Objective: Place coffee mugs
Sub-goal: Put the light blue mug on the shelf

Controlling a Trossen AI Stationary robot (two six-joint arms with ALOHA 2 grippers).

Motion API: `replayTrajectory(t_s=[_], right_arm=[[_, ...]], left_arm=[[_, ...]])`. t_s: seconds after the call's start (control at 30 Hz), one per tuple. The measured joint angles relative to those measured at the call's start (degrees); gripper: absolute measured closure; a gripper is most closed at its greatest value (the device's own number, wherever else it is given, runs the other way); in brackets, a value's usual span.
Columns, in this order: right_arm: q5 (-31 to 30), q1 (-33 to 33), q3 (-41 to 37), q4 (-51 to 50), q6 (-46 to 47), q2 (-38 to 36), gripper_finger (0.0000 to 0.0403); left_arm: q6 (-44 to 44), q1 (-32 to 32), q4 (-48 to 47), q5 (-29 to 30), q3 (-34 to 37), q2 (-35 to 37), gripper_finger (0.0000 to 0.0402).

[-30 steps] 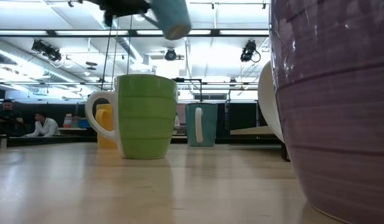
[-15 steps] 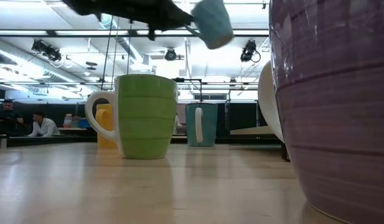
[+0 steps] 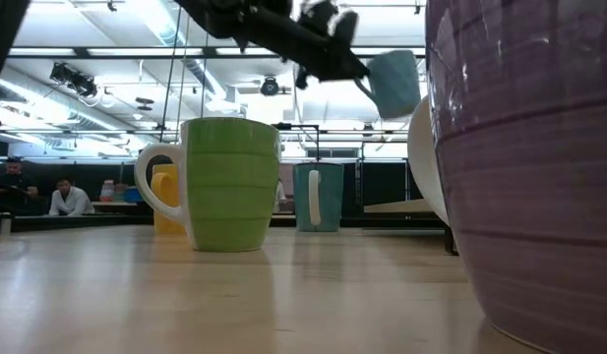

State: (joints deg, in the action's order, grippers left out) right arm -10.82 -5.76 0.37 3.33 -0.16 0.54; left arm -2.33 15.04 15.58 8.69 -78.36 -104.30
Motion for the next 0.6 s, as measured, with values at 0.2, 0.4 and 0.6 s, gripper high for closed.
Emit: replayTrajectory(t_s=[0.2, 0.4, 0.6], right_arm=[[0.0, 0.0, 0.0, 0.0, 0.0, 0.0, 0.0281], [0.01, 0.0, -0.01, 0.0, -0.02, 0.0, 0.0281], [0.01, 0.0, 0.01, 0.0, -0.02, 0.0, 0.0281]], left_arm=[[-0.37, 0.87, -0.18, -0.05, -1.67, -5.85, 0.0341], [-1.53, 1.3, -0.09, 0.05, -1.67, -9.57, 0.0341], [-1.46, 2.09, 0.19, -0.12, -1.67, -11.43, 0.0341]])
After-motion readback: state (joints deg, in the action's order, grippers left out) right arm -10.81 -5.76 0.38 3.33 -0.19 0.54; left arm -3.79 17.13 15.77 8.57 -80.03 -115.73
